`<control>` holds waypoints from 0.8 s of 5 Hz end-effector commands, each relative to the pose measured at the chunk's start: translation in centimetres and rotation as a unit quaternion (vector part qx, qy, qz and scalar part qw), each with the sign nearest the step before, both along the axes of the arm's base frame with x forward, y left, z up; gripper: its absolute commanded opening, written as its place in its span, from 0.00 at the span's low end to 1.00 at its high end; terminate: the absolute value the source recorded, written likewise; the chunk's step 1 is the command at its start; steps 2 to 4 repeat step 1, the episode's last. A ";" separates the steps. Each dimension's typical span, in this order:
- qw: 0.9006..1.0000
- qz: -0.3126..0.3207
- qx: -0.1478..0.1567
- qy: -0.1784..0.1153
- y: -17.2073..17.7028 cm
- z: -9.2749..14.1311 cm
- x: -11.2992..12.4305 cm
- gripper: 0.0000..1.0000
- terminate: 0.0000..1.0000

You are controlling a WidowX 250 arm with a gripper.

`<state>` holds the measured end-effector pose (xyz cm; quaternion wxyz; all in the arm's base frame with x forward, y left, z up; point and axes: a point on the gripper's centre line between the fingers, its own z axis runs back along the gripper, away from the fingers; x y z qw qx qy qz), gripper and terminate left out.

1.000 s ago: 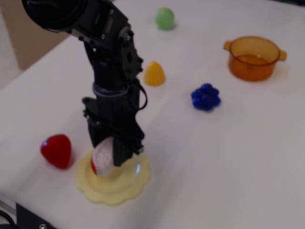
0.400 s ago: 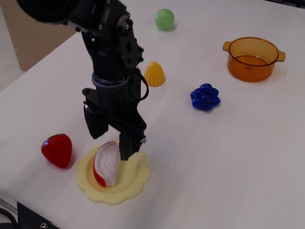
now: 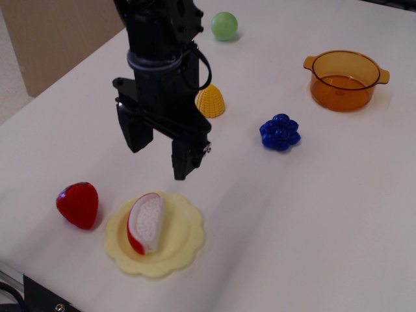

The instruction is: Put sushi on plate

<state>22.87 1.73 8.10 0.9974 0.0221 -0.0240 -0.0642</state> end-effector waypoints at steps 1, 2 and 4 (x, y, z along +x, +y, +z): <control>1.000 -0.002 0.002 -0.025 -0.3 1.4 -0.3 1.00 1.00; 1.000 -0.002 0.002 -0.025 -0.3 1.4 -0.3 1.00 1.00; 1.000 -0.002 0.002 -0.025 -0.3 1.4 -0.3 1.00 1.00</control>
